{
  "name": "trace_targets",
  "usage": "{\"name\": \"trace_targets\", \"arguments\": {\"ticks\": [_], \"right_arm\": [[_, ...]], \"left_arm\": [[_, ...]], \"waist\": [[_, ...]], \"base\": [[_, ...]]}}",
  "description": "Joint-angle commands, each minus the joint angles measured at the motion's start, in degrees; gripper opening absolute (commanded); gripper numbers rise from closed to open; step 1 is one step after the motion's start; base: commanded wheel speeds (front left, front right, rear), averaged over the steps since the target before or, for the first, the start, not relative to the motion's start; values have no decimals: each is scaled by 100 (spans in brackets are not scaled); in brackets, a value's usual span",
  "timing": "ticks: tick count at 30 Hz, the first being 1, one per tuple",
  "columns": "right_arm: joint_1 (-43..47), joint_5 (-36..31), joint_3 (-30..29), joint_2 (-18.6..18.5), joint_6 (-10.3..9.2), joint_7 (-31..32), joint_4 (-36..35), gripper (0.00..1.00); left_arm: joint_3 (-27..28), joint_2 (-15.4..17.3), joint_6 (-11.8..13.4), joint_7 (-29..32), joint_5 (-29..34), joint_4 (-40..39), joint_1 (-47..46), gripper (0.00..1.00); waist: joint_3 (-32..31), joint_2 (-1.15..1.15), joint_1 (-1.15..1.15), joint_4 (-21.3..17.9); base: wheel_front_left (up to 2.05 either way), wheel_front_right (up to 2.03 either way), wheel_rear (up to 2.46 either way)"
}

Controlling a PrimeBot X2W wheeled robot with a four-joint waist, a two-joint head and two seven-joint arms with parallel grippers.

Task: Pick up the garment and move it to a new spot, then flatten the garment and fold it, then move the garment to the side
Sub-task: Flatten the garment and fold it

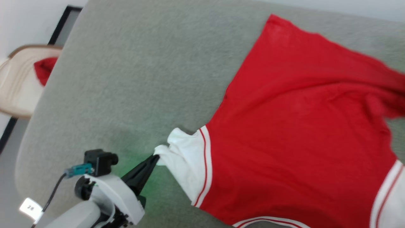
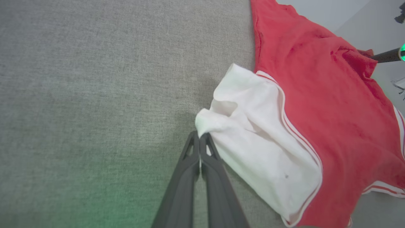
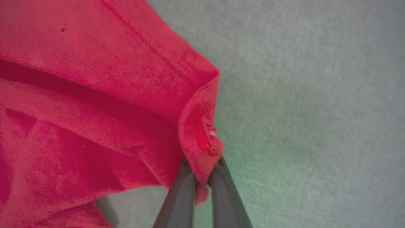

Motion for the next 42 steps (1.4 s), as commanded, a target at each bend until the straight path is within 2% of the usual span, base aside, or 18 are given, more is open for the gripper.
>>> {"name": "trace_targets", "arguments": {"ticks": [1, 9, 14, 23, 31, 33, 35, 36, 37, 42], "right_arm": [[298, 114, 41, -49, -6, 73, -59, 0], [1751, 615, -214, -298, -6, 78, -1376, 0], [2717, 698, -739, -229, -6, 79, -2082, 0], [4235, 382, -1784, 358, -6, 330, -3077, 0], [4657, -22, -2266, 916, -6, 524, -3521, 0], [4676, -108, -2353, 990, -6, 612, -3589, 39], [4662, -188, -2412, 1051, -6, 721, -3695, 91], [4651, -233, -2451, 1072, -6, 789, -3752, 98], [4643, -269, -2480, 1089, -6, 865, -3808, 100], [4562, -374, -2611, 1140, -6, 1252, -4140, 100]], "left_arm": [[19, 57, 47, 8, -53, -28, 104, 0], [136, 422, 284, -14, -213, -348, 446, 0], [189, 611, 391, -31, -278, -545, 630, 0], [240, 778, 531, -47, -353, -778, 803, 0], [228, 767, 579, -56, -375, -836, 874, 0], [226, 763, 587, -61, -378, -840, 878, 0], [228, 765, 593, -73, -388, -844, 909, 0], [231, 769, 593, -81, -393, -848, 929, 0], [230, 775, 602, -85, -393, -854, 942, 0], [249, 802, 635, -118, -396, -881, 1023, 0]], "waist": [[-405, 0, 0, -415], [-728, 0, 0, -901], [-820, 0, 0, -1153], [-880, 0, 0, -1376], [-897, 0, 0, -1429], [-915, 0, 0, -1432], [-932, 0, 0, -1445], [-939, 0, 0, -1454], [-946, 0, 0, -1462], [-983, 0, 0, -1511]], "base": [[0, 0, 0], [0, 0, 0], [0, 0, 0], [0, 0, 0], [0, 0, 0], [0, 0, 0], [0, 0, 0], [0, 0, 0], [0, 0, 0], [0, 0, 0]]}}
